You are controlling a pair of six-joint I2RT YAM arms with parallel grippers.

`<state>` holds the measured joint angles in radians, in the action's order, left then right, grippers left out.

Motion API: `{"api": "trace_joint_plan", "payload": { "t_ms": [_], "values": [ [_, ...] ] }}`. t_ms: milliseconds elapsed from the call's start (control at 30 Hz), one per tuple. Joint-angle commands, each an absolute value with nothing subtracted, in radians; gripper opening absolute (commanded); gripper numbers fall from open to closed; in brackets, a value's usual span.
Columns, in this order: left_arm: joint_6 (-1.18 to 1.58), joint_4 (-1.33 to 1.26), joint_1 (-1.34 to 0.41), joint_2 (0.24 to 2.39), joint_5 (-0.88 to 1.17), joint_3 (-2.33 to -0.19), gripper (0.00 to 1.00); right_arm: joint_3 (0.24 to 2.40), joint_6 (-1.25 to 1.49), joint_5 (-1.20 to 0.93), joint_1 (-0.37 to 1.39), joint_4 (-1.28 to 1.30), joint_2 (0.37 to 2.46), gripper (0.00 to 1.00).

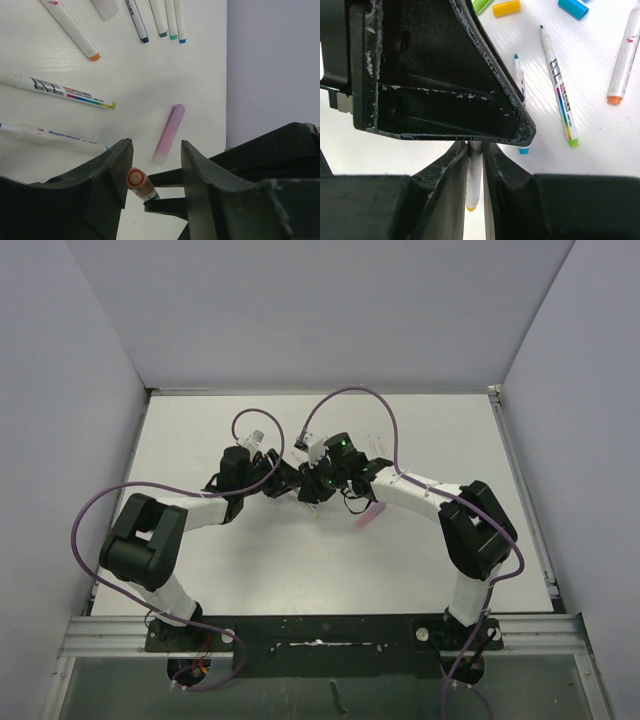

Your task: Open the pen caps

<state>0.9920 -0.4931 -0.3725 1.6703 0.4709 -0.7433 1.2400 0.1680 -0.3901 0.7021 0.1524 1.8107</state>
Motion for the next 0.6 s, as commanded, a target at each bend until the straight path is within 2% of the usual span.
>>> {"api": "trace_joint_plan", "payload": {
  "t_ms": [0, 167, 333, 400, 433, 500, 533, 567],
  "values": [
    [0.991, -0.574, -0.378, 1.658, 0.465, -0.771, 0.39, 1.278, 0.162, -0.411, 0.708, 0.124, 1.791, 0.00],
    [0.991, -0.578, -0.377, 1.657, 0.465, -0.765, 0.27, 1.272, 0.163, -0.401, 0.708, 0.119, 1.779, 0.00],
    [0.992, -0.583, -0.377, 1.657, 0.466, -0.761, 0.00, 1.260, 0.170, -0.385, 0.708, 0.108, 1.764, 0.00],
    [0.995, -0.585, -0.377, 1.658, 0.466, -0.759, 0.00, 1.256, 0.172, -0.379, 0.706, 0.103, 1.759, 0.01],
    [0.997, -0.587, -0.377, 1.657, 0.465, -0.757, 0.00, 1.256, 0.173, -0.378, 0.707, 0.103, 1.758, 0.07],
    [1.001, -0.591, -0.377, 1.654, 0.464, -0.756, 0.00, 1.258, 0.171, -0.382, 0.705, 0.105, 1.762, 0.31],
    [1.003, -0.593, -0.377, 1.654, 0.463, -0.756, 0.00, 1.261, 0.171, -0.384, 0.706, 0.109, 1.767, 0.39],
    [1.006, -0.596, -0.377, 1.652, 0.463, -0.758, 0.00, 1.263, 0.170, -0.386, 0.706, 0.110, 1.772, 0.43]
  ]
}}
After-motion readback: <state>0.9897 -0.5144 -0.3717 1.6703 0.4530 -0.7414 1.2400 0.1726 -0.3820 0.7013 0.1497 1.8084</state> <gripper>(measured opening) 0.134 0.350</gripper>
